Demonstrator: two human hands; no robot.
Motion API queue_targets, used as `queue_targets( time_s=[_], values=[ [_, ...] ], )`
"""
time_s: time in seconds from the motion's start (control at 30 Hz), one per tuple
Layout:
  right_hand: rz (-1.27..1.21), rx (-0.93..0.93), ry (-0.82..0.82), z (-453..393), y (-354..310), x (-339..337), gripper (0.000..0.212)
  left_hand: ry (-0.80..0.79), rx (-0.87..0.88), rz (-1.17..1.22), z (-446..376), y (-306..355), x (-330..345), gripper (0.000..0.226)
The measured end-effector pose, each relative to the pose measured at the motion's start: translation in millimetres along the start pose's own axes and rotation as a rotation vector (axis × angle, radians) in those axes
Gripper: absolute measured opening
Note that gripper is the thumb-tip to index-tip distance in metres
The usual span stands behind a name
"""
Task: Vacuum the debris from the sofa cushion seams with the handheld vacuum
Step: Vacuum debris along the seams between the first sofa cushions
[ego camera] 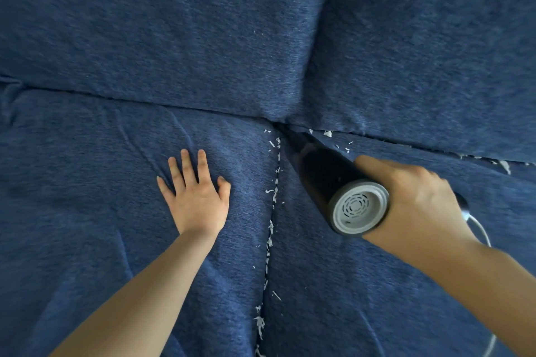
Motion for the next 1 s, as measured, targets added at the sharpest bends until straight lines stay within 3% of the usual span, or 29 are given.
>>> queue_targets(
  time_s=[0.27,0.4,0.77,1.0],
  values=[
    [-0.19,0.04,0.032,16,7,-14,0.029,-0.006,0.001,0.004,0,1,-1,0.069],
    [-0.144,0.017,-0.017,12,-11,-6,0.031,-0.009,0.002,0.003,0,0,0,0.07],
    [-0.238,0.199,-0.051,26,-7,-4,0.031,-0.064,0.011,-0.004,2,-3,-1,0.065],
    [-0.574,0.556,-0.146,33,-10,3,0.026,-0.106,0.051,-0.009,10,-5,-3,0.068]
  ],
)
Point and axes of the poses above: each hand's wrist, its own z-axis away from the middle knuckle, its own x-axis out of the palm, y = z × x, the point moved 5 cm from there along -z, towards the middle knuckle, and after that the axes turned 14 degrees about z, right-handed, at the moved point
